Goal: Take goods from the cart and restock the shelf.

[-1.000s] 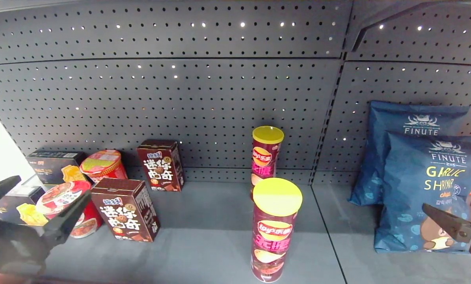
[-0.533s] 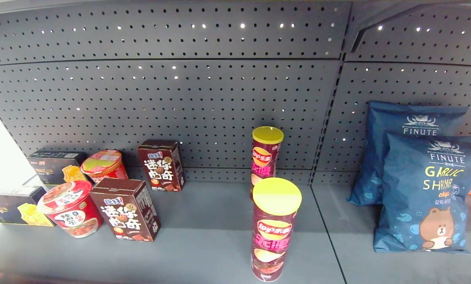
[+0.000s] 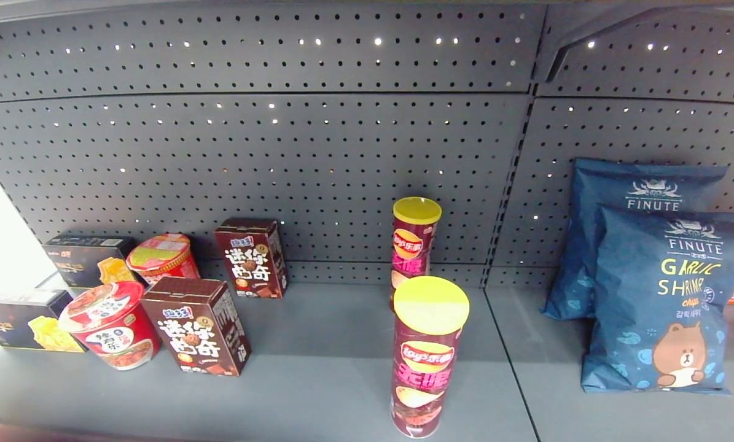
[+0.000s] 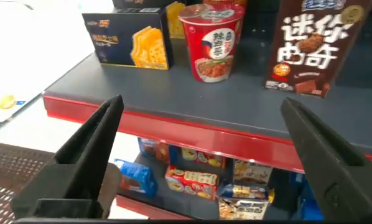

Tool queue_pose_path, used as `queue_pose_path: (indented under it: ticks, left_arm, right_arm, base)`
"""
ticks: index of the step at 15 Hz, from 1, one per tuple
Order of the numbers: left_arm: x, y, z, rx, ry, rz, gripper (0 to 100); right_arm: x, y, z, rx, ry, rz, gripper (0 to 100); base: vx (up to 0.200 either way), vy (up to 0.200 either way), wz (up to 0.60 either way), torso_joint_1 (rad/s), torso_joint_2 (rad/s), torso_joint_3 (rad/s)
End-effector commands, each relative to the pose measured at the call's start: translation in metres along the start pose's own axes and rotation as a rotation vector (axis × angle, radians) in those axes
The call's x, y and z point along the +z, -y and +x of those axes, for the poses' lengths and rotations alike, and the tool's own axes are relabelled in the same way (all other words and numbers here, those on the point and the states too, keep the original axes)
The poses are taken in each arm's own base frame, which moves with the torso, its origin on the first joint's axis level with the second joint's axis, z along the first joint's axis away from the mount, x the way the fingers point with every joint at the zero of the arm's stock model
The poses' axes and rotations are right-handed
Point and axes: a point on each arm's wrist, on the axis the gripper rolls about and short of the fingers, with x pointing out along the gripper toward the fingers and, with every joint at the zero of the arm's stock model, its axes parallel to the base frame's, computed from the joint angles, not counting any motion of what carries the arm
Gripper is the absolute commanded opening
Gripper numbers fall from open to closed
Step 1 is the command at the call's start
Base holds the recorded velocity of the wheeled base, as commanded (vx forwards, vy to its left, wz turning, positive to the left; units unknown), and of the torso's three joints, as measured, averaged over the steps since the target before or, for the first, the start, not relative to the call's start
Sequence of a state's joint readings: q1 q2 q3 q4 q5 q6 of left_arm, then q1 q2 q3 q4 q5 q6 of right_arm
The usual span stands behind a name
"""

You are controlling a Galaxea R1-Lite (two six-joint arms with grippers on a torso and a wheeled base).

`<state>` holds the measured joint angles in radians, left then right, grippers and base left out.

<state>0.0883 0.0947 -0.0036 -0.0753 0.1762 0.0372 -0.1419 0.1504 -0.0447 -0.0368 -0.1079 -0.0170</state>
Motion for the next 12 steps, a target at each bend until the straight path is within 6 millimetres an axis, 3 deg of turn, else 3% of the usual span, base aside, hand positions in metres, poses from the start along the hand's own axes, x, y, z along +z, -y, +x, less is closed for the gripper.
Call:
queue_pose_path:
  ticks: [1, 5, 6, 12]
  left_arm:
    - [-0.0012, 0.0004, -0.0005, -0.02, 0.006, -0.009, 100]
    - [-0.0015, 0.0003, -0.0004, -0.013, 0.001, -0.04, 100]
    - [-0.0016, 0.0004, -0.0004, -0.013, -0.001, -0.054, 100]
    - [-0.0016, 0.0007, -0.0004, -0.031, -0.001, -0.068, 100]
  right_arm:
    - [-0.0094, -0.0042, -0.0029, 0.16, 0.054, -0.007, 100]
    - [-0.0094, -0.0035, -0.0027, 0.131, 0.046, 0.078, 100]
    - [-0.0094, -0.0031, -0.0027, 0.116, 0.046, 0.081, 100]
    - [-0.0093, -0.0035, -0.0028, 0.132, 0.046, 0.053, 100]
  base:
    - [0.0, 0.0, 0.0, 0.0, 0.0, 0.0]
    - [0.0, 0.0, 0.0, 0.0, 0.0, 0.0]
    - [-0.2, 0.0, 0.0, -0.002, 0.0, 0.002]
    - [0.0, 0.0, 0.0, 0.0, 0.0, 0.0]
